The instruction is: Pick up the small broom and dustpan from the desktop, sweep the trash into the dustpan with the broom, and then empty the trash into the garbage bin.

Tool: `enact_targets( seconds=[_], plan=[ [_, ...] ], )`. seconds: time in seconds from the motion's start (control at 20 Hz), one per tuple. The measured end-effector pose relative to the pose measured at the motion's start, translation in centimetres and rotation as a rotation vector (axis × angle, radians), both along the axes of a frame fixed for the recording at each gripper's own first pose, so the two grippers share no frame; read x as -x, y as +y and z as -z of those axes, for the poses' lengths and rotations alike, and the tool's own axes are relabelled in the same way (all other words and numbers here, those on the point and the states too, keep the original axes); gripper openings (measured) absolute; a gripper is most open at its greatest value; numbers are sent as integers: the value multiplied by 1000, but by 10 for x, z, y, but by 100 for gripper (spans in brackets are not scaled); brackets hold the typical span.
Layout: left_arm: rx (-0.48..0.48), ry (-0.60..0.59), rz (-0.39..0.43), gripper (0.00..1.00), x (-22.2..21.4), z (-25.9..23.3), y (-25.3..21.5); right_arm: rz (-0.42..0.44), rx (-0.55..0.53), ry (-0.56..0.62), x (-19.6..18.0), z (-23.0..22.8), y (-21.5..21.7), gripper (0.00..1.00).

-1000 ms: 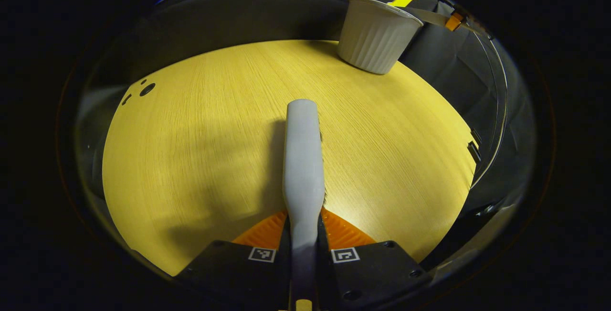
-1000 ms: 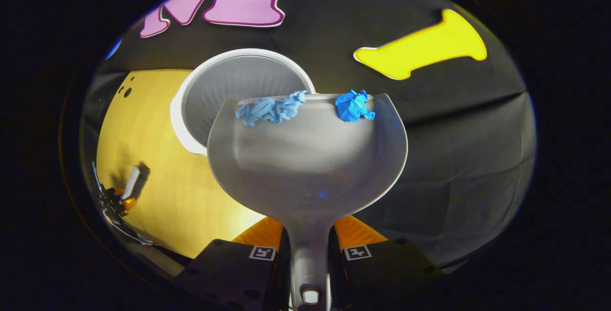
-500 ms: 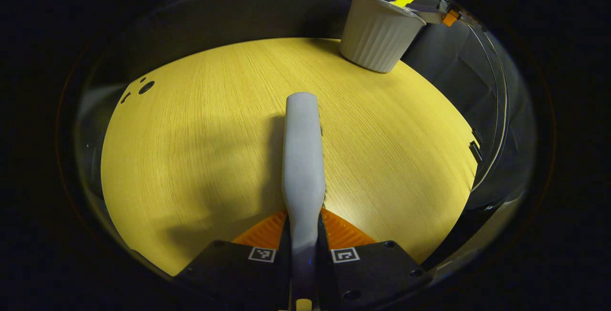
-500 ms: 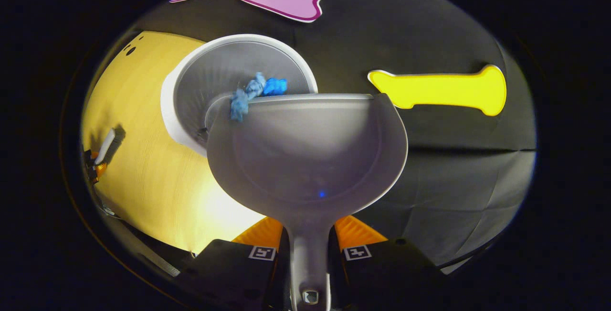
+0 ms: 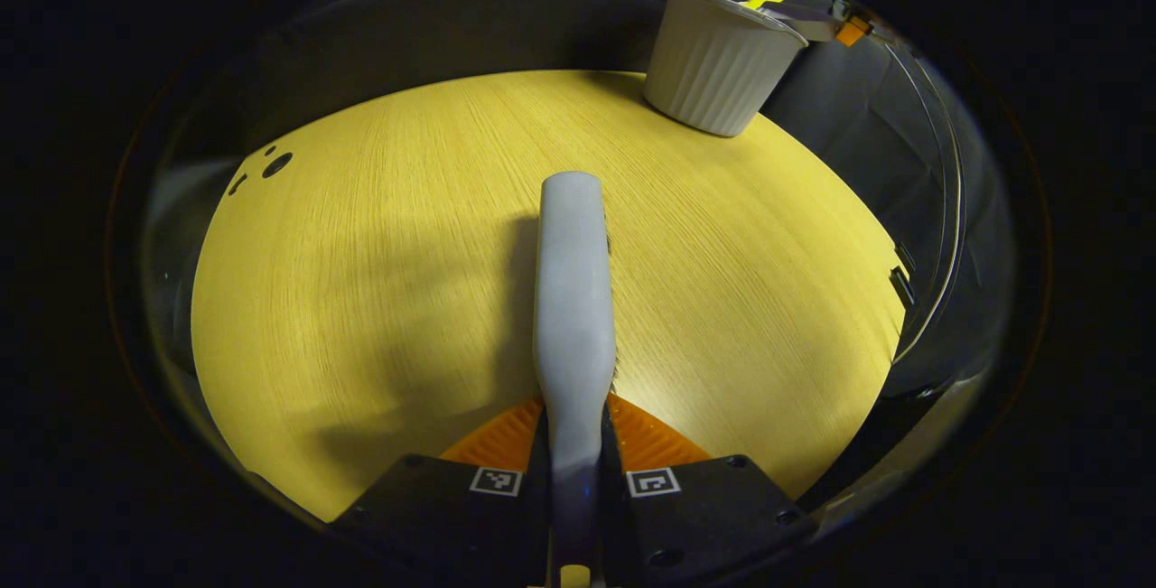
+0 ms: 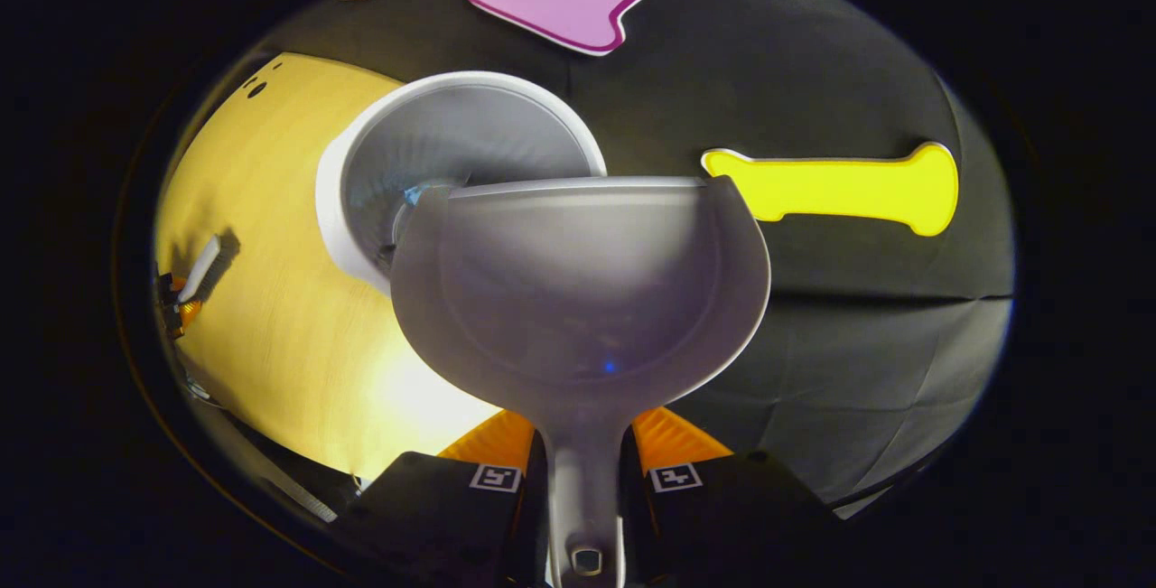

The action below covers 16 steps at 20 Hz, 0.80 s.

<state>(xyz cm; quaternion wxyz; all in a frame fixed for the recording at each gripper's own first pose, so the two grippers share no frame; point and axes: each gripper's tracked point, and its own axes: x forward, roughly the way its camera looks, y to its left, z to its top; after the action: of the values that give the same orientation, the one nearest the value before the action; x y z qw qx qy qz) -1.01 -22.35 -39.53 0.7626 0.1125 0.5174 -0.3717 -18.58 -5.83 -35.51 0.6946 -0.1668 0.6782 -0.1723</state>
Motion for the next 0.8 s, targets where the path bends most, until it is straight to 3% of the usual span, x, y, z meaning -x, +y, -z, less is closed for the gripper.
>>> enact_targets(
  seconds=[0.45, 0.5, 0.6, 0.8],
  plan=[
    [-43, -6, -97, 28, 3, -2, 5, 30, -164, -372, -17, -46, 54, 37],
    [-50, -7, -112, 24, 4, -1, 7, 19, -189, -405, -15, -54, 65, 36],
    [-73, -11, -150, 28, 3, -1, 17, -11, -229, -446, -1, -63, 92, 37],
    [-122, -32, -204, 28, 4, -2, 33, -21, -359, -476, 33, -41, 147, 37]
  ],
)
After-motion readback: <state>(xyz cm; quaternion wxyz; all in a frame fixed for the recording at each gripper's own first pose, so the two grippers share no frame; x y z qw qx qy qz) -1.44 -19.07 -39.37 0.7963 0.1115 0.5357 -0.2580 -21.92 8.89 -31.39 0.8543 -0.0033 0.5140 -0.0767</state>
